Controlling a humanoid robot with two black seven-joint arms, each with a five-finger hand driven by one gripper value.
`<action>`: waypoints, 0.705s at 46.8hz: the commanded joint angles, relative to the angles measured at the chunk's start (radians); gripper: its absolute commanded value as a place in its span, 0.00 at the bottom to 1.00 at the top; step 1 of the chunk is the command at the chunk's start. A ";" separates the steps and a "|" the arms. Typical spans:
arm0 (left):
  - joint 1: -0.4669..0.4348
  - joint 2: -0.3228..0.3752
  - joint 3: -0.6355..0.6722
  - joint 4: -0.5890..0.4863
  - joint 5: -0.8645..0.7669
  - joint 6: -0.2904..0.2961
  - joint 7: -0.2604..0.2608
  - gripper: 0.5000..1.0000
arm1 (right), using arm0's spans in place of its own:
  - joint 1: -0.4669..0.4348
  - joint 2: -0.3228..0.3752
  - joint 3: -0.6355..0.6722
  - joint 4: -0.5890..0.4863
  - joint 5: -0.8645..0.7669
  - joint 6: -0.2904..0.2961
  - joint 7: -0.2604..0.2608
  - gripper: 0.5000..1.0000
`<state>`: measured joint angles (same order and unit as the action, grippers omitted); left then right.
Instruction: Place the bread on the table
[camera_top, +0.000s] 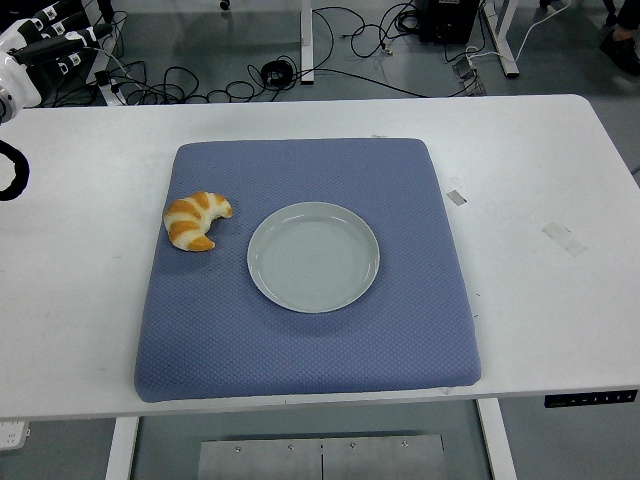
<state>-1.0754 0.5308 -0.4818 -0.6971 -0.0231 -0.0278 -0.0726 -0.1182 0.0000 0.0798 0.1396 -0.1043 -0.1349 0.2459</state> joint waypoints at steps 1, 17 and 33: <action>0.000 -0.002 0.000 -0.001 0.000 0.002 -0.001 0.94 | 0.000 0.000 0.000 0.000 0.000 0.000 0.001 1.00; 0.000 -0.008 0.000 -0.001 0.005 0.000 -0.006 0.94 | 0.000 0.000 0.000 0.000 0.000 0.000 0.000 1.00; 0.000 -0.008 -0.001 -0.001 0.005 0.000 -0.007 0.94 | 0.058 0.000 0.003 0.009 0.000 0.000 0.000 1.00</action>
<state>-1.0754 0.5250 -0.4832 -0.6981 -0.0176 -0.0277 -0.0797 -0.0594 0.0001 0.0827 0.1500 -0.1044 -0.1355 0.2459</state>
